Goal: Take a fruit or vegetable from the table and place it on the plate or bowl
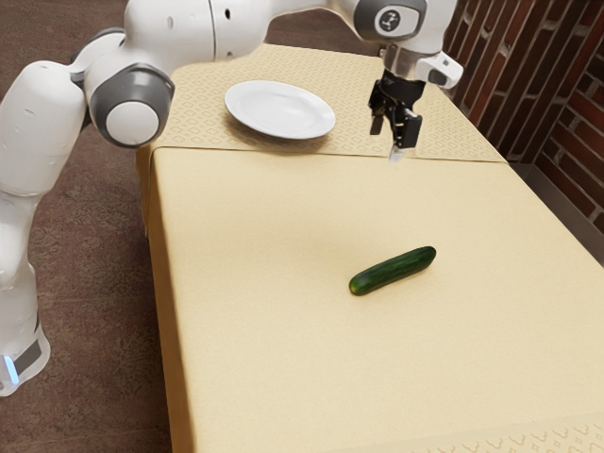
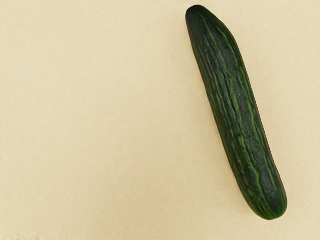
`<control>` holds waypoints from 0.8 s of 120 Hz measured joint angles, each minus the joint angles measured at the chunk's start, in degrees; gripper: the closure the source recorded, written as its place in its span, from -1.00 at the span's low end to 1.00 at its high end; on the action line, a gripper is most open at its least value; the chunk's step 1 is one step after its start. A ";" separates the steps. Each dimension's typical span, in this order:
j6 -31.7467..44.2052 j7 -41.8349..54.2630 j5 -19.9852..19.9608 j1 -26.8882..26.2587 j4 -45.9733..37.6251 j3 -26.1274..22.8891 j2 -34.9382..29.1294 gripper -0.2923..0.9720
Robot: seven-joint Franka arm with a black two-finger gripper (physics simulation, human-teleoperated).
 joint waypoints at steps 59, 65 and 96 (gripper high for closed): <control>1.17 -0.50 -1.40 0.08 -0.21 1.42 -0.49 -0.54; 1.97 -0.69 -1.66 0.01 -0.63 1.38 -0.07 -0.54; 5.07 -1.37 -2.78 -0.10 -3.09 1.20 2.44 -0.54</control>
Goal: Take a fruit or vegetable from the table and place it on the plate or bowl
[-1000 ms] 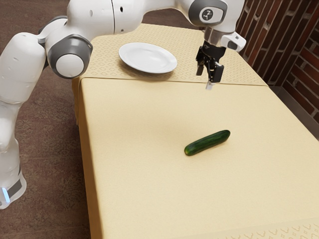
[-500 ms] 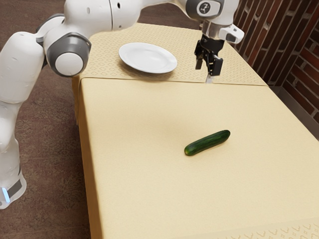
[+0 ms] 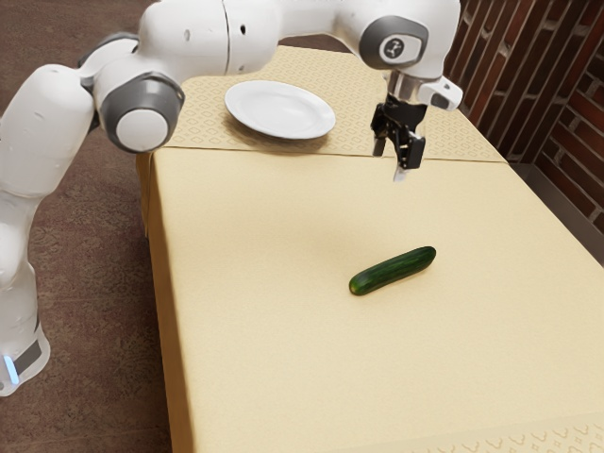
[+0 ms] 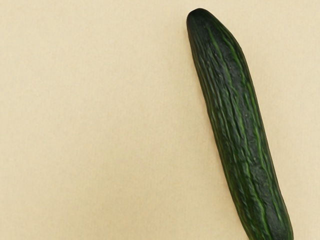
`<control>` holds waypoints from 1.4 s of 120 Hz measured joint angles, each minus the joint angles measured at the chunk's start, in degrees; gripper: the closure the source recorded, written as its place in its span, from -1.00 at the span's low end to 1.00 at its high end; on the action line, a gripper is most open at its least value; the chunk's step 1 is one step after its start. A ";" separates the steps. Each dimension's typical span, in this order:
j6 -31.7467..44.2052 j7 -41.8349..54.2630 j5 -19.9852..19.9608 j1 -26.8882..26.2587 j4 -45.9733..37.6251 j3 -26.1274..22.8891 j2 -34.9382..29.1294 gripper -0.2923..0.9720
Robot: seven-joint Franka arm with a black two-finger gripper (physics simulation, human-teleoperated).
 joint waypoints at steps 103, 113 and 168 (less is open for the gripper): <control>3.20 -1.55 -1.43 -0.52 -8.27 -5.99 1.47 -0.54; 3.93 -2.66 -1.49 -0.52 -8.30 -6.05 1.54 -0.54; 7.69 -13.85 -2.07 -0.47 -5.31 -6.43 6.19 -0.54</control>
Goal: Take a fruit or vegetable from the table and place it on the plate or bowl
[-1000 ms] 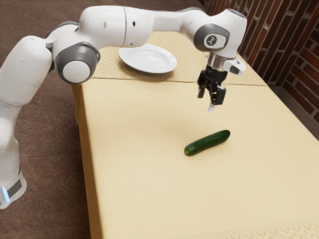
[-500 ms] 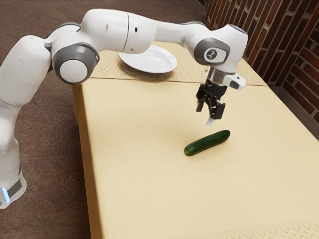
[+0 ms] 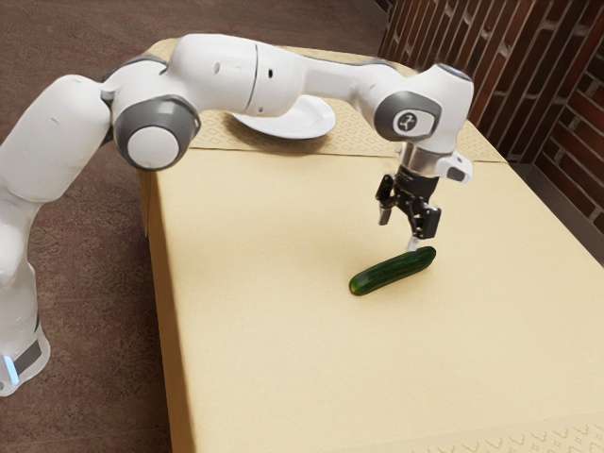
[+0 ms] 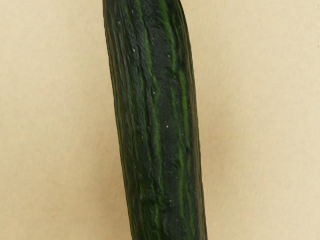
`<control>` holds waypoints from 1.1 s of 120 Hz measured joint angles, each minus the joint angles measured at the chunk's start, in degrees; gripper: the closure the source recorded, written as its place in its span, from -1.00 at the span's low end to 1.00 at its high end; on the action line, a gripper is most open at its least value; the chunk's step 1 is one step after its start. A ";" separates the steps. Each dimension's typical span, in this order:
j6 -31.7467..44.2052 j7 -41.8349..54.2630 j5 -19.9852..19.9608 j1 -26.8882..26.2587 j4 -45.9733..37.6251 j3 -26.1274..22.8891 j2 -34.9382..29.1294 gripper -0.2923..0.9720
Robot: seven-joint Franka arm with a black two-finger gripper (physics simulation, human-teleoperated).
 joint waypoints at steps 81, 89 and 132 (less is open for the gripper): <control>1.01 -7.84 -0.35 -0.31 -2.06 -0.77 2.79 -0.54; 1.64 -8.03 -0.49 -0.31 -2.09 -0.72 2.96 -0.54; 5.18 -8.71 -0.46 -0.31 -2.95 -0.75 5.06 -0.54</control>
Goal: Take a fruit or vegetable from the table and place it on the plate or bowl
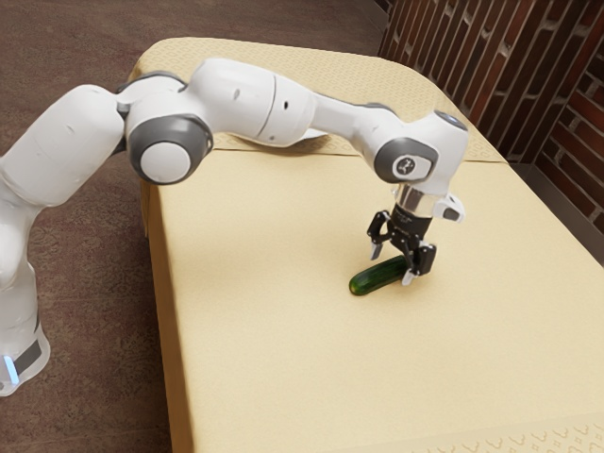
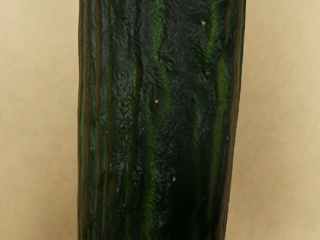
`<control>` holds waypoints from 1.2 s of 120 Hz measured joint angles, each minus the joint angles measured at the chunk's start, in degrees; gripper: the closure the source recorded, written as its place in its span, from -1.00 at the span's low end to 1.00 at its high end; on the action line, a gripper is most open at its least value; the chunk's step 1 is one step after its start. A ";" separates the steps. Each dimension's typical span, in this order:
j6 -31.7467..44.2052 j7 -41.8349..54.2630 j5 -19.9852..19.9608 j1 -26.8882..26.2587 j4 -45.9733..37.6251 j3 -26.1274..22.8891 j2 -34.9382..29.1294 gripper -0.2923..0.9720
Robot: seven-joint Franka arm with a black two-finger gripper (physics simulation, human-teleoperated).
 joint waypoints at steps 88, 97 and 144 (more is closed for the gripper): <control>0.56 -0.75 0.97 -0.01 0.42 0.07 -0.01 0.16; 0.43 -0.79 1.27 0.00 0.66 0.23 -0.66 0.20; -0.16 -0.97 3.76 0.33 2.40 0.69 -5.03 0.21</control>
